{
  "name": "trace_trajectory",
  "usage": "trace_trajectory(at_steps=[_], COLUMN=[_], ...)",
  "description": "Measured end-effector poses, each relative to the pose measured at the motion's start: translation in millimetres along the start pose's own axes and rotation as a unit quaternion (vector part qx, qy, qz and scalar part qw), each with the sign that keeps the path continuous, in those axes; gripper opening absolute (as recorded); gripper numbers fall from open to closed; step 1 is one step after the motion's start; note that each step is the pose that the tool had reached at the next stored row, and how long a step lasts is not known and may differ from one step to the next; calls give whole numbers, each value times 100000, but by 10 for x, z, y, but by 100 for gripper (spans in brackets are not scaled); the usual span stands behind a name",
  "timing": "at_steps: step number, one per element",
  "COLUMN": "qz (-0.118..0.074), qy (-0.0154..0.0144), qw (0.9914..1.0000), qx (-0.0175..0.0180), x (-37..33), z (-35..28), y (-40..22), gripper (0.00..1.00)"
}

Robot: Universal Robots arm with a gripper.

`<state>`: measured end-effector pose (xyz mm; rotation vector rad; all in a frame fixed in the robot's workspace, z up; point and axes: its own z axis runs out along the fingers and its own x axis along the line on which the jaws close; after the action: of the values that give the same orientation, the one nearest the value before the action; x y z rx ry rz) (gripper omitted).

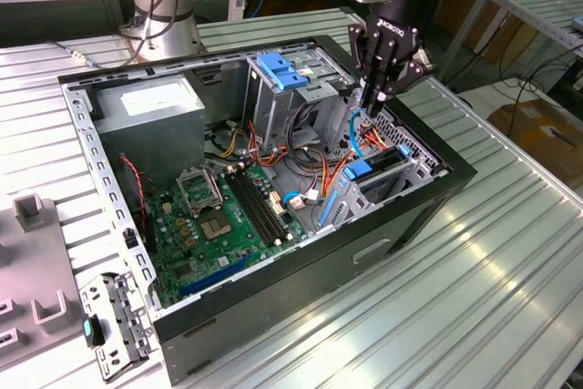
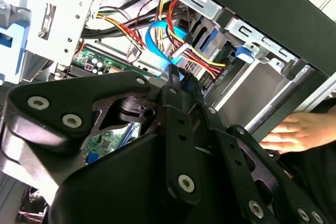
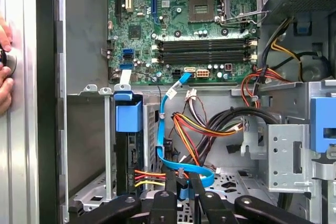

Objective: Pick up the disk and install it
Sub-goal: 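Insert the second disk wire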

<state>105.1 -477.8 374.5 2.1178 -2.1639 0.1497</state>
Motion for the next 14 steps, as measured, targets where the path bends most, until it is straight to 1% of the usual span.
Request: trace_trajectory(at_steps=[2, 4, 5, 6, 7, 8, 9, 12, 14], qz=[3, 3, 5, 11, 18, 28, 39, 43, 42], qy=[97, 438, 564, 768, 846, 996, 1362, 2042, 2113], qw=[100000, 99999, 99998, 99997, 99996, 99995, 99991, 99979, 99977], qx=[14, 26, 28, 51, 104, 172, 195, 214, 218], x=[-3, -8, -9, -11, -12, -14, -15, -19, -19], z=[25, 53, 61, 73, 79, 90, 101, 118, 118], y=[-1, -6, -8, -9, -10, -10, -10, -10, -10], gripper=[24, 24, 24, 22, 16, 16, 16, 16, 16])
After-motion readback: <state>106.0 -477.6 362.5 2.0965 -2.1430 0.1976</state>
